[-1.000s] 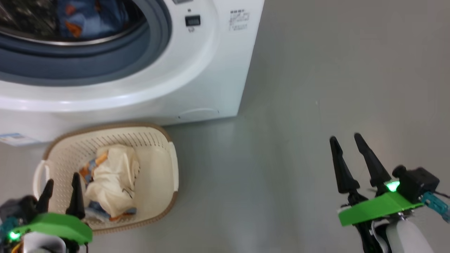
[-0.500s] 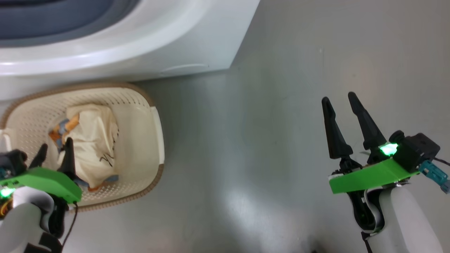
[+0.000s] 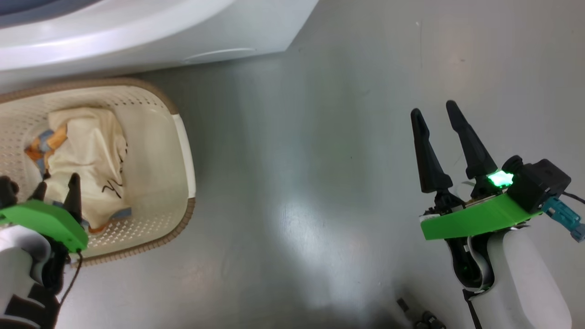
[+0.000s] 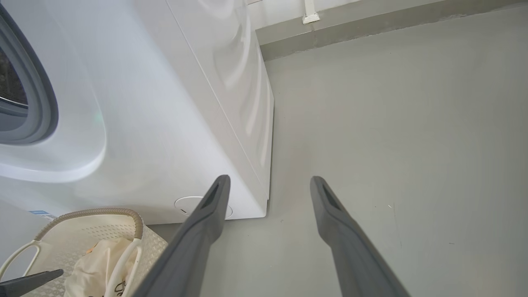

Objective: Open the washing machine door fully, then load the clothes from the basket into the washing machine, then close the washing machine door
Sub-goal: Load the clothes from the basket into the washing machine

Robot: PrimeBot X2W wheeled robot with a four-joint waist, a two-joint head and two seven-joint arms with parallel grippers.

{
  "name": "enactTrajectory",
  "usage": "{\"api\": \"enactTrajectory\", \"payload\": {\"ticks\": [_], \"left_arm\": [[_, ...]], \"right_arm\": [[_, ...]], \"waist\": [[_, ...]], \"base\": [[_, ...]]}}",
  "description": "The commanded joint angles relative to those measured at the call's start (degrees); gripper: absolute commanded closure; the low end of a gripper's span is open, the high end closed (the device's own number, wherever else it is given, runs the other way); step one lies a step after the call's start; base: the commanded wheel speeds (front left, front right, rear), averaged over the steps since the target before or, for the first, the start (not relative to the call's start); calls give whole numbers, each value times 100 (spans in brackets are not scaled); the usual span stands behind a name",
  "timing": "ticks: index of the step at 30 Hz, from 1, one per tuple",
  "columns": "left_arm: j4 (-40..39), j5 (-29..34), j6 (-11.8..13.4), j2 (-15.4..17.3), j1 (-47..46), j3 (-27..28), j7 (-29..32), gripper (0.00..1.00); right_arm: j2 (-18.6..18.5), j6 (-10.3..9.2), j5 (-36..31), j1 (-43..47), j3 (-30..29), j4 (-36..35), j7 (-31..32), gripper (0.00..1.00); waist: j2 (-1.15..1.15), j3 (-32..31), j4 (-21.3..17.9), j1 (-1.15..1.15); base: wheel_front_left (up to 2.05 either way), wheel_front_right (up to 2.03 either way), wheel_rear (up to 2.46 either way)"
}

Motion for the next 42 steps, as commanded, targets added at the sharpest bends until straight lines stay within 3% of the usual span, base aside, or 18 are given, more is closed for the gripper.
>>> {"api": "enactTrajectory", "payload": {"ticks": [1,10,36,37,38,39,40,42], "left_arm": [[-16,-116,-8,325,-10,19,43,0],[-169,-956,-8,673,-189,-840,383,0],[170,-1865,-8,1041,-886,-2200,169,0],[197,-1888,-8,1049,-905,-2234,161,38],[229,-1901,-8,1057,-927,-2273,156,55],[264,-1922,-8,1059,-945,-2305,154,84],[288,-1955,-8,1053,-959,-2329,161,100],[327,-2029,-8,1049,-992,-2360,156,100]], "right_arm": [[44,10,-71,54,129,-157,-27,0],[79,10,-113,3,181,-227,-27,0],[102,10,-245,-3,425,-499,-27,0],[101,10,-246,4,436,-512,-27,0],[98,10,-247,9,442,-525,-27,0],[93,10,-249,13,444,-534,-27,0],[87,10,-250,17,441,-544,-27,0],[81,10,-253,16,431,-554,-27,0]], "waist": [[0,137,-49,0],[0,401,-155,0],[0,860,-270,0],[0,868,-280,0],[0,876,-288,0],[0,882,-294,0],[0,885,-297,0],[0,888,-299,0]], "base": [[0,0,0],[0,0,0],[0,0,0],[0,0,0],[0,0,0],[0,0,0],[0,0,0],[0,0,0]]}}
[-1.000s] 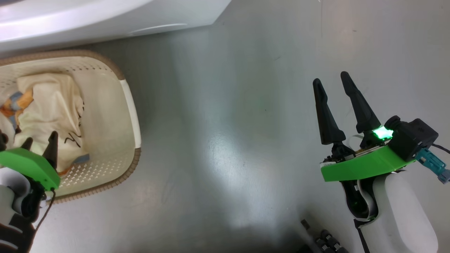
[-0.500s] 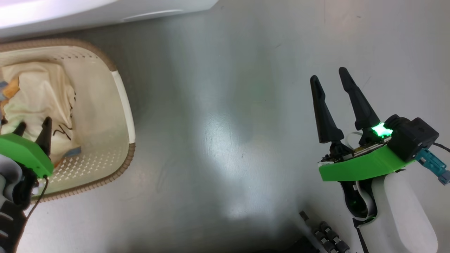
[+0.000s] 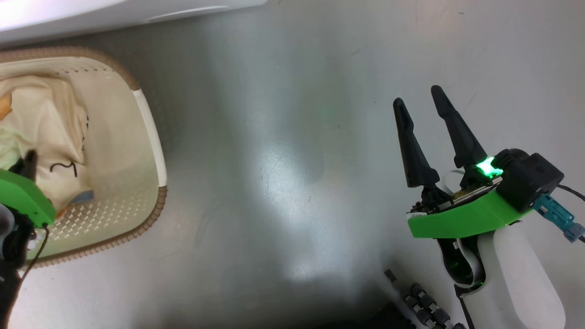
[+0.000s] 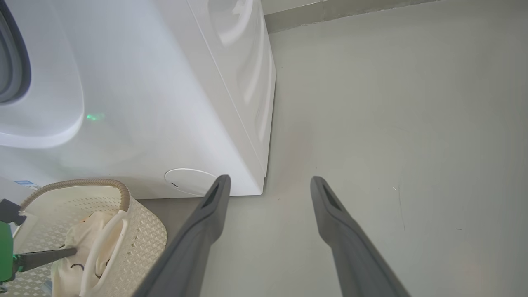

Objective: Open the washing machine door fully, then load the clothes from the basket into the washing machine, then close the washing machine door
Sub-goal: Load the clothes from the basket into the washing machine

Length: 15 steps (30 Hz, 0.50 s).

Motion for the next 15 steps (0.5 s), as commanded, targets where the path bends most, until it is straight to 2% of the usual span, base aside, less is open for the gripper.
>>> {"api": "enactTrajectory", "payload": {"ticks": [1,15], "left_arm": [[72,-90,-8,293,11,93,-63,100],[-100,-675,-8,111,334,122,-406,100]], "right_arm": [[19,9,-14,148,125,-139,-27,0],[-18,9,8,92,22,9,-27,0]], "waist": [[0,-2,2,0],[0,-513,252,0]], "base": [[0,0,0],[0,0,0]]}}
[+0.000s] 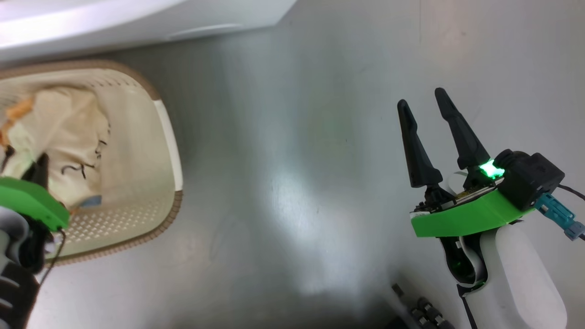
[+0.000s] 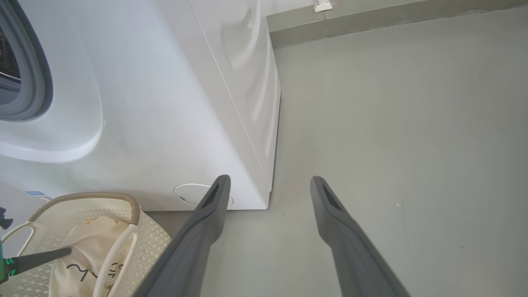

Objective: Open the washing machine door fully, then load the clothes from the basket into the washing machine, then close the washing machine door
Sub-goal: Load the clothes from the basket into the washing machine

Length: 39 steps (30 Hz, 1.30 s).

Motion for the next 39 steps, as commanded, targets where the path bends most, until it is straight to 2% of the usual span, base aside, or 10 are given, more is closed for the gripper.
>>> {"api": "enactTrajectory", "payload": {"ticks": [1,5,9,17,28,39], "left_arm": [[-32,-67,-8,245,240,161,-74,100],[-242,-127,-8,244,447,246,-105,100],[-580,84,-8,249,659,649,-108,100],[-1300,1032,-8,117,1386,1757,-110,100],[-2512,2437,-8,-305,2546,3115,-110,100],[-3867,3419,-8,-677,3707,4006,-110,100]], "right_arm": [[-4,9,22,97,96,-85,-27,0],[-51,9,74,130,77,41,-27,0],[-117,9,126,223,36,170,-27,0],[-275,9,256,493,-34,363,-27,0],[-508,9,409,1014,-180,520,-27,0],[-670,9,512,1560,-333,556,-27,0]], "waist": [[0,-229,108,0],[0,-574,189,0],[0,-974,289,0],[0,-1774,399,0],[0,-2713,516,0],[0,-3390,598,0]], "base": [[0,0,0],[0,0,0],[0,0,0],[0,0,0],[0,0,0],[0,0,0]]}}
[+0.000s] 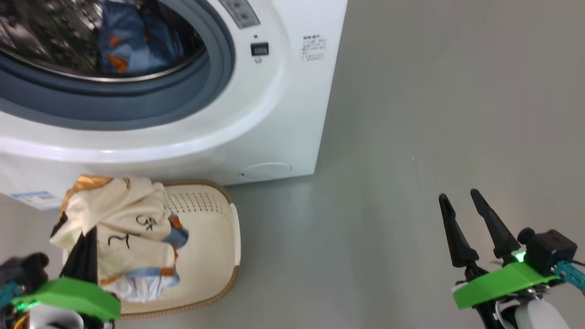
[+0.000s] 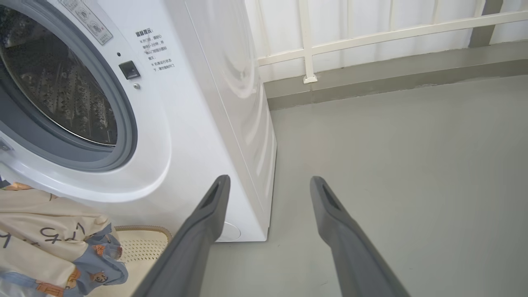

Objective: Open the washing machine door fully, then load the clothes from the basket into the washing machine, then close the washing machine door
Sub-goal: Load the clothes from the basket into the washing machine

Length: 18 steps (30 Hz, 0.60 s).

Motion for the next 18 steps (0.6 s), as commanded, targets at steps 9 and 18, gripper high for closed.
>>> {"api": "enactTrajectory", "payload": {"ticks": [9,18], "left_arm": [[-1320,537,-8,-100,958,847,-77,100],[-2095,782,-8,-530,1737,1278,-77,100]], "right_arm": [[-133,10,149,407,-20,-151,-28,0],[-137,10,168,520,-53,-179,-28,0]], "waist": [[0,-508,78,0],[0,-613,26,0]], "base": [[0,0,0],[0,0,0]]}}
